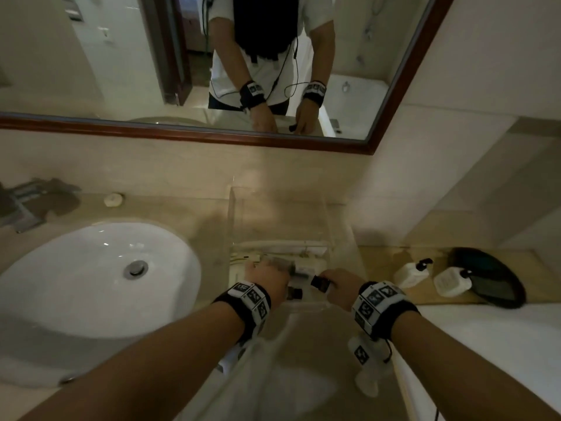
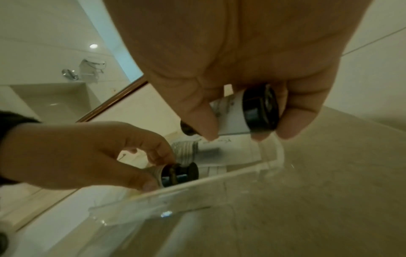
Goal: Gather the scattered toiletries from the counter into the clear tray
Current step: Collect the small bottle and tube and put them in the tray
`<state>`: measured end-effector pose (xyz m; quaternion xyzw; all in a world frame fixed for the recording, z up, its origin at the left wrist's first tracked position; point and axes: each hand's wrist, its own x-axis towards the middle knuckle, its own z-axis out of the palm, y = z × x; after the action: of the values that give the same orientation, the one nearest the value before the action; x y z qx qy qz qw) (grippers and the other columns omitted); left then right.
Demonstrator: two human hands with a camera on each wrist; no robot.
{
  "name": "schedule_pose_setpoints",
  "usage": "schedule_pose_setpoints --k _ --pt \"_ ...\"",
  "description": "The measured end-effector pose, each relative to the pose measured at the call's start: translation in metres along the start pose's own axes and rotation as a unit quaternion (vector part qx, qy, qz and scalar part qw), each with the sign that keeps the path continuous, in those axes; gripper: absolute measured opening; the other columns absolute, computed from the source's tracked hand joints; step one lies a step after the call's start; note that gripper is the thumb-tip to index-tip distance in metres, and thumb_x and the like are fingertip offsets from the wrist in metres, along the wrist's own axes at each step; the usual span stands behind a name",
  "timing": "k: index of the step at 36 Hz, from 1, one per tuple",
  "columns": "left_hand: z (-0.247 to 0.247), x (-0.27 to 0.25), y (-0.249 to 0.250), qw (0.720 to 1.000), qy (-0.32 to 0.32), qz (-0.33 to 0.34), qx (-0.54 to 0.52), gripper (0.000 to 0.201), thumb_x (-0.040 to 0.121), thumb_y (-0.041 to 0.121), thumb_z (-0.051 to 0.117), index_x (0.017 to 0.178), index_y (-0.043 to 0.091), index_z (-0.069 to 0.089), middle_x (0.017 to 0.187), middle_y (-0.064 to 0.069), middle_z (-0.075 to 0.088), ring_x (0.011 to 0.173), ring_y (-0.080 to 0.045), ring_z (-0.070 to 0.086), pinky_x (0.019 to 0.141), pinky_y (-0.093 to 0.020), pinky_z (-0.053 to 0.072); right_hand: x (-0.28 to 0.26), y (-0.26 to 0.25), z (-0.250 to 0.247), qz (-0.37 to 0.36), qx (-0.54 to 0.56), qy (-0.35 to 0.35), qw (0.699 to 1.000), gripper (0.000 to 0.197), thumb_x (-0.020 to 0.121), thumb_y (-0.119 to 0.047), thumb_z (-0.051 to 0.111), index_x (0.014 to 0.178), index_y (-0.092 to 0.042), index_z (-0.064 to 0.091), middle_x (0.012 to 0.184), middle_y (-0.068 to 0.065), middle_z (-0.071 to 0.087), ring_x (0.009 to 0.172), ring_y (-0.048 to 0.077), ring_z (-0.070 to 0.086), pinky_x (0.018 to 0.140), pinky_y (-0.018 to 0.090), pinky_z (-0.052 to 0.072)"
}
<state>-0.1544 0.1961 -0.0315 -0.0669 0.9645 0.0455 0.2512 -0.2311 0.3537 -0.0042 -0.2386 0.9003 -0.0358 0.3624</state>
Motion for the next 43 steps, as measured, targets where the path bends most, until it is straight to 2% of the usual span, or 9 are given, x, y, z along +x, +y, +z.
schedule_pose_setpoints --k 4,8,13,21,25,30,33,36,43 --pt "0.006 0.004 0.002 1.000 -0.014 -0.018 -0.002 0.023 0.094 0.033 0.044 0.105 0.027 0.063 0.110 -0.001 0.062 0.120 -0.028 0.044 0.107 -0.057 0.023 0.004 0.008 0.003 -0.023 -0.011 0.019 0.999 0.036 0.092 -0.015 0.044 0.126 -0.021 0.055 0.122 0.007 0.061 0.106 0.029 0.058 0.084 0.033 0.046" --pt "0.006 0.004 0.003 0.999 -0.008 -0.019 0.026 0.029 0.095 0.035 0.043 0.117 0.028 0.060 0.124 -0.003 0.055 0.127 -0.028 0.040 0.107 -0.054 0.026 0.009 0.012 0.005 -0.048 -0.010 0.065 0.997 0.029 0.093 -0.014 0.045 0.119 -0.021 0.056 0.113 0.007 0.062 0.086 0.022 0.051 0.075 0.027 0.041" --pt "0.005 0.002 0.000 1.000 0.008 -0.008 0.024 0.029 0.095 0.033 0.046 0.119 0.031 0.061 0.122 -0.001 0.057 0.126 -0.027 0.040 0.103 -0.052 0.028 0.014 0.007 0.008 -0.073 -0.047 0.100 0.991 0.021 0.089 -0.010 0.047 0.104 -0.018 0.060 0.092 0.006 0.060 0.081 0.024 0.054 0.071 0.028 0.043" --pt "0.002 0.000 -0.005 1.000 0.009 -0.001 0.027 0.029 0.093 0.032 0.049 0.121 0.034 0.059 0.119 0.000 0.058 0.122 -0.028 0.044 0.103 -0.053 0.029 0.029 -0.007 0.010 -0.067 -0.169 0.030 0.983 0.027 0.094 -0.013 0.047 0.118 -0.017 0.060 0.114 0.010 0.053 0.101 0.031 0.057 0.090 0.037 0.050" --pt "0.003 0.001 -0.005 1.000 0.002 0.000 0.029 0.029 0.093 0.030 0.050 0.121 0.034 0.059 0.120 -0.001 0.058 0.121 -0.028 0.043 0.102 -0.054 0.029 0.035 -0.011 0.014 -0.064 -0.161 0.017 0.985 0.027 0.093 -0.015 0.050 0.115 -0.016 0.065 0.100 0.009 0.055 0.089 0.028 0.057 0.085 0.031 0.048" --pt "0.004 0.000 -0.006 1.000 0.008 0.005 0.027 0.029 0.094 0.029 0.048 0.120 0.034 0.061 0.118 -0.001 0.059 0.120 -0.028 0.044 0.101 -0.054 0.028 0.036 -0.010 0.013 -0.060 -0.153 -0.007 0.986 0.026 0.089 -0.013 0.054 0.112 -0.015 0.065 0.107 0.010 0.063 0.096 0.029 0.061 0.085 0.032 0.049" --pt "0.006 0.001 -0.007 1.000 0.007 0.009 0.025 0.030 0.094 0.031 0.047 0.122 0.034 0.059 0.119 -0.002 0.057 0.119 -0.028 0.045 0.101 -0.054 0.029 0.034 -0.009 0.013 -0.059 -0.138 -0.006 0.989 0.024 0.090 -0.012 0.052 0.110 -0.014 0.064 0.096 0.009 0.059 0.081 0.023 0.052 0.075 0.030 0.044" --pt "0.007 0.001 -0.007 1.000 0.016 0.012 0.017 0.032 0.093 0.032 0.048 0.123 0.035 0.057 0.121 -0.001 0.056 0.119 -0.027 0.045 0.102 -0.054 0.031 0.031 -0.007 0.014 -0.062 -0.131 0.016 0.989 0.025 0.092 -0.013 0.047 0.112 -0.013 0.063 0.093 0.009 0.056 0.080 0.023 0.049 0.073 0.030 0.041" --pt "0.008 0.001 0.000 1.000 0.019 0.015 -0.010 0.033 0.091 0.028 0.049 0.122 0.036 0.057 0.117 0.002 0.057 0.115 -0.025 0.050 0.099 -0.051 0.032 0.024 -0.003 0.015 -0.071 -0.129 0.032 0.989 0.026 0.093 -0.018 0.048 0.116 -0.014 0.060 0.115 0.012 0.058 0.105 0.030 0.058 0.081 0.030 0.042"
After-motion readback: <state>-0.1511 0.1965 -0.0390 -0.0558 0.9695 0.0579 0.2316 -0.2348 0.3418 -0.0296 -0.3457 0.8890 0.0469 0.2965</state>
